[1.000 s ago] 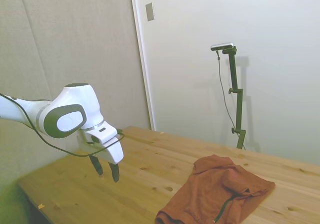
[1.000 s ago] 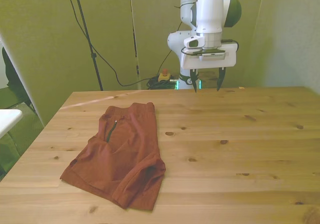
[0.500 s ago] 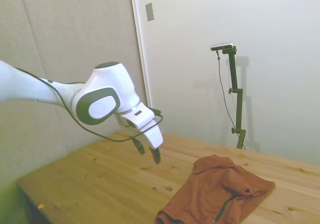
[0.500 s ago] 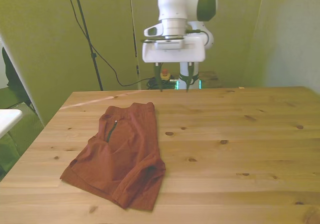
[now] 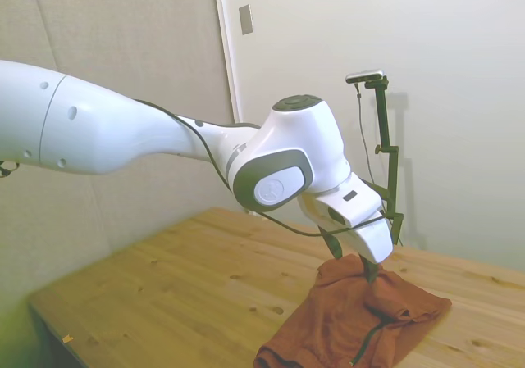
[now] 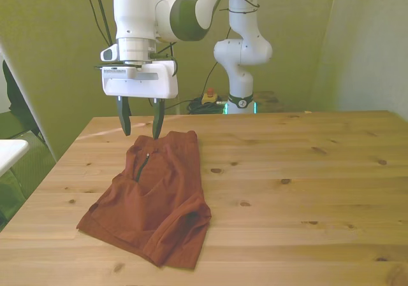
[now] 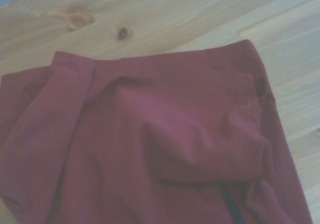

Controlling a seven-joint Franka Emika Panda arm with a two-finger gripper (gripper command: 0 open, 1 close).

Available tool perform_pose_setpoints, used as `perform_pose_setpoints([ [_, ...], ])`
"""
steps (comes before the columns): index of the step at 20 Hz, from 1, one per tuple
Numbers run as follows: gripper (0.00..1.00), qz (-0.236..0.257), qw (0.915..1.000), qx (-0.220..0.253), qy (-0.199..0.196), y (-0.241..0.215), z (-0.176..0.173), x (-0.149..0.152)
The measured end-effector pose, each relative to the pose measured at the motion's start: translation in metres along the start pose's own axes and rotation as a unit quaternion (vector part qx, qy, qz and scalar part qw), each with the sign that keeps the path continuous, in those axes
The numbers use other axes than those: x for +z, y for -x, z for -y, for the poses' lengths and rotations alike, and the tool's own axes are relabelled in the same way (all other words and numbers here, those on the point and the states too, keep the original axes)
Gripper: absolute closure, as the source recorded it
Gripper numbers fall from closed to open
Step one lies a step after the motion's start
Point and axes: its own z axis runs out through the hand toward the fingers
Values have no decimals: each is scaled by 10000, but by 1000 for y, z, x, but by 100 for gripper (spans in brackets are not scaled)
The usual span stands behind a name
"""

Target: Unfold the shorts

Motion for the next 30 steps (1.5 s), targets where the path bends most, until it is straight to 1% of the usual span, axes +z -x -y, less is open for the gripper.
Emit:
perform_pose_setpoints([
  [2, 0, -25, 9999, 116, -94, -4, -2, 2],
  [6, 0, -190, 9972, 661, -295, -36, -20, 18],
  [9, 0, -263, 9940, 998, -365, -64, -30, 30],
  [13, 0, -294, 9910, 1250, -379, -89, -31, 56],
  [18, 0, -176, 9896, 1382, -351, -96, -25, 98],
  [27, 0, -25, 9891, 1420, -386, -77, -10, 127],
  [28, 100, -10, 9892, 1415, -385, -76, -8, 129],
  [30, 100, 18, 9894, 1403, -387, -72, -5, 132],
])
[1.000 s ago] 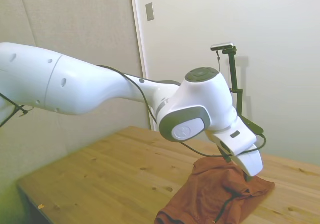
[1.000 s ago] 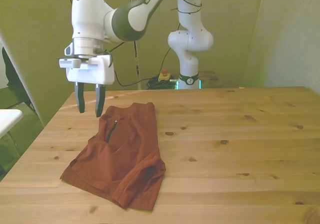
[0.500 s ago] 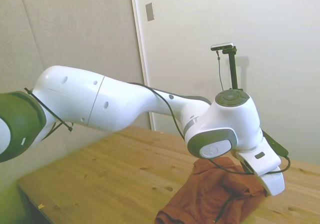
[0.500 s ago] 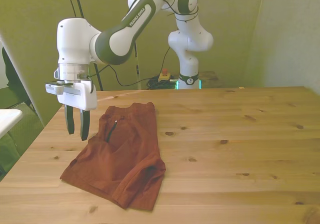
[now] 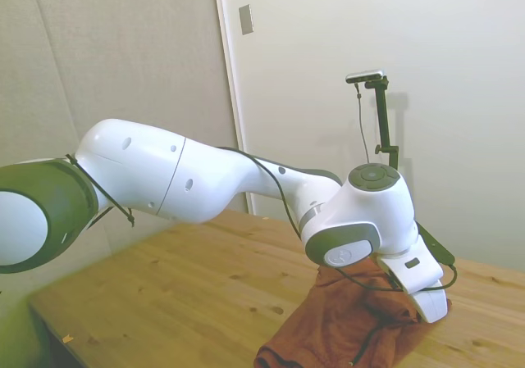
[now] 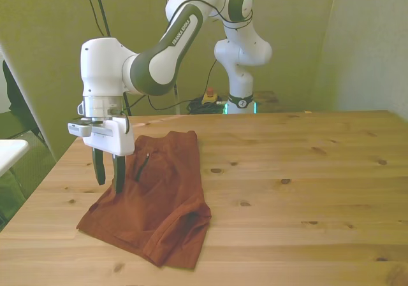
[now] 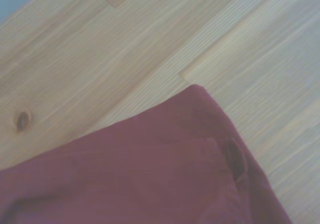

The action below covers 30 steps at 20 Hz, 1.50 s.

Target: Unfold the shorts

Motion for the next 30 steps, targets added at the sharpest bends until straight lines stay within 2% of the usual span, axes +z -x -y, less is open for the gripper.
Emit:
perform_pose_setpoints([
  [17, 100, -11, 10000, -14, 52, 2, 1, 22],
  [30, 100, -28, 9999, -88, -52, -5, 7, 18],
])
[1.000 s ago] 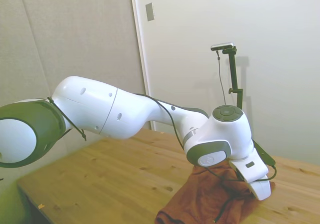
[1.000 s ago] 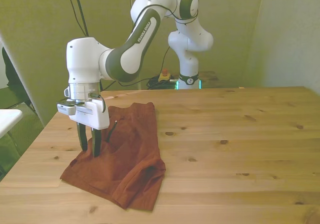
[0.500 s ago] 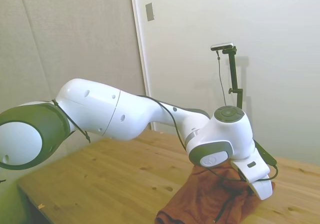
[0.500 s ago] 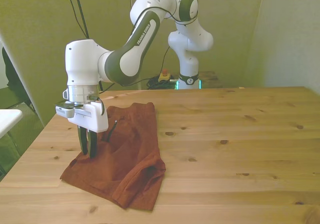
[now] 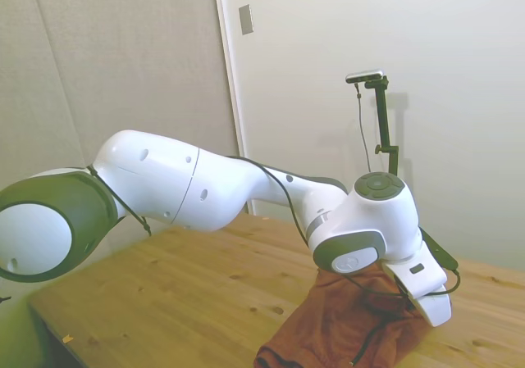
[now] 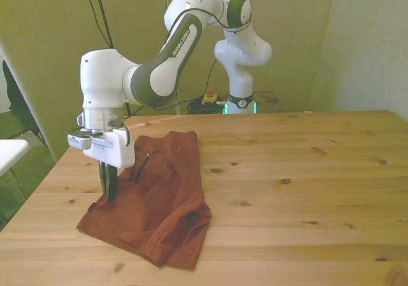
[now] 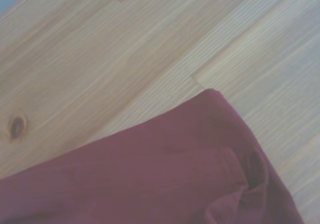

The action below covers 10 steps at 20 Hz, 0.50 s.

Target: Unfold the shorts

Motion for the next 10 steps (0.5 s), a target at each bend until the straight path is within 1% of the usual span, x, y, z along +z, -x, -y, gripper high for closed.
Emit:
perform_pose_setpoints([
  [3, 100, 18, 9999, -81, -59, 0, 5, -9],
  [6, 100, 7, 9996, -207, -206, 5, 18, -28],
  [8, 100, -5, 9989, -344, -327, 17, 32, -46],
  [10, 100, -3, 9977, -554, -396, 39, 47, -59],
])
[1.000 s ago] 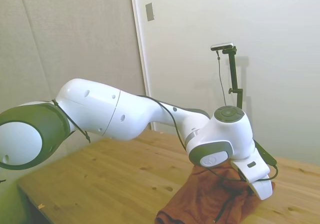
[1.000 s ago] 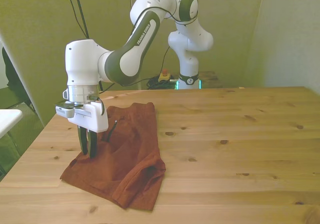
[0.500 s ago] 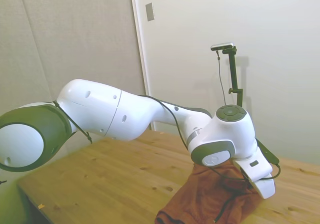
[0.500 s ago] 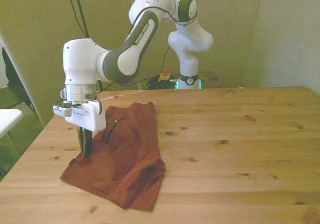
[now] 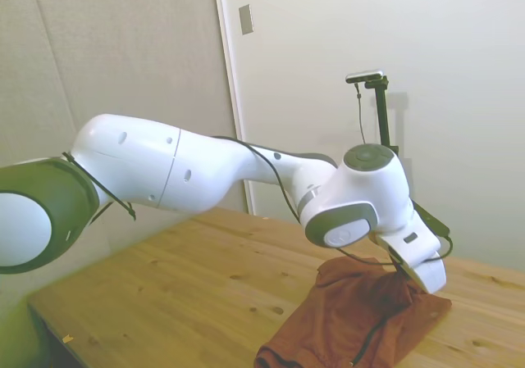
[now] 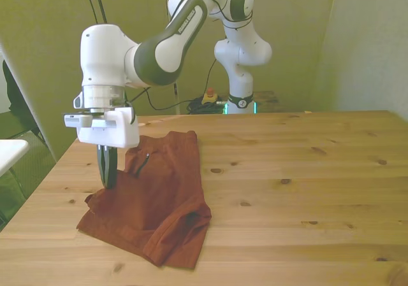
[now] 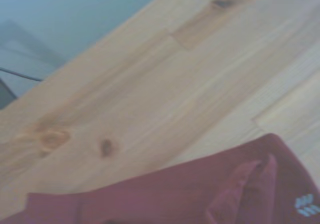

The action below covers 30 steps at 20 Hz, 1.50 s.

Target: Unfold the shorts

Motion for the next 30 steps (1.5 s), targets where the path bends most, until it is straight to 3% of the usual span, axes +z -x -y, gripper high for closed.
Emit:
perform_pose_setpoints([
  [6, 100, -146, 9970, -757, -20, 97, 52, -17],
  [8, 100, -110, 9957, -919, 43, 131, 53, -25],
  [12, 100, -217, 9941, -1064, -57, 145, 64, -32],
  [15, 100, -269, 9903, -1357, -120, 189, 91, -41],
  [19, 100, -321, 9805, -1936, -64, 274, 118, -29],
  [22, 100, -312, 9734, -2267, 82, 322, 121, -5],
  [23, 0, -272, 9720, -2329, 133, 331, 120, 5],
  [26, 0, -223, 9698, -2419, 219, 338, 119, 26],
  [30, 0, -151, 9644, -2634, 196, 345, 126, 28],
])
